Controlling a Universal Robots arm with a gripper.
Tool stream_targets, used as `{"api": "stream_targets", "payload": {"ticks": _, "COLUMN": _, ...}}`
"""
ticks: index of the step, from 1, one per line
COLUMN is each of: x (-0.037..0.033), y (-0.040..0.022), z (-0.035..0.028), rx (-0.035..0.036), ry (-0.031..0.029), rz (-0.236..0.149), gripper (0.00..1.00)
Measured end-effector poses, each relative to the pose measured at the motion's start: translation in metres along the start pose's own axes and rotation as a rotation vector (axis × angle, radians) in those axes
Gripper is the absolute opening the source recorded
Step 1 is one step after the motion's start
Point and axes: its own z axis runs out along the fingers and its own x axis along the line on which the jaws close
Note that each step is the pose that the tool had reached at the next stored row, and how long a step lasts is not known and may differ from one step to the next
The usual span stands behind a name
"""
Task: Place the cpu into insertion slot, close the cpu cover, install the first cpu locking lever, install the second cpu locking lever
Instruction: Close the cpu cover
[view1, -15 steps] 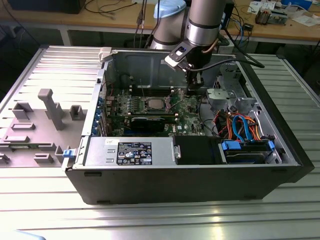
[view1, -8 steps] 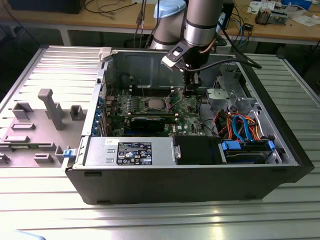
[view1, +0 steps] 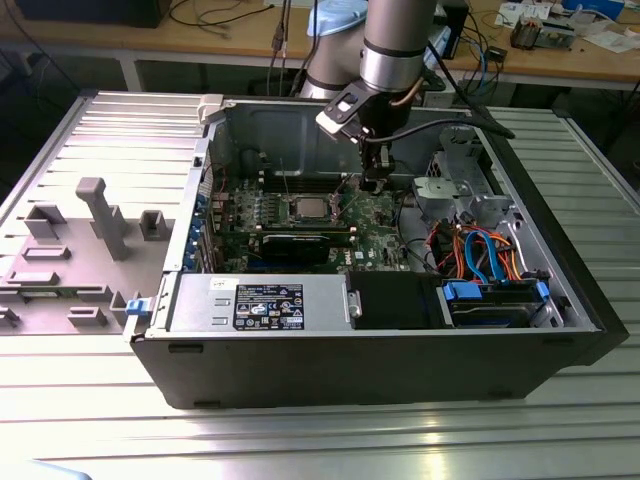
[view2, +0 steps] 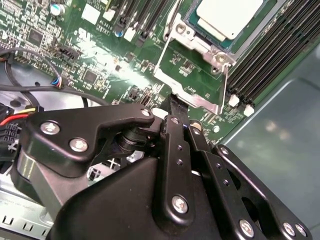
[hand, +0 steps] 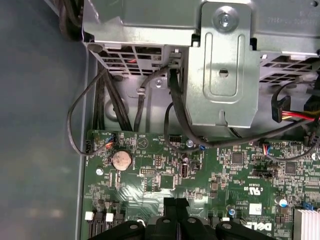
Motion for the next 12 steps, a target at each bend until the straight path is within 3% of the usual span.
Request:
{"api": "stream_targets", "payload": {"ticks": 5, "x": 0.0003, "y": -0.0049, "z": -0.0001, "rx": 0.0, "ry": 0.0, "rz": 0.0, "gripper": 0.11}}
{"api": "stream_targets", "payload": {"ticks": 12, "x": 0.0003, "y": -0.0058, "z": -0.0001, "rx": 0.0, "ry": 0.0, "rz": 0.0, "gripper": 0.11}}
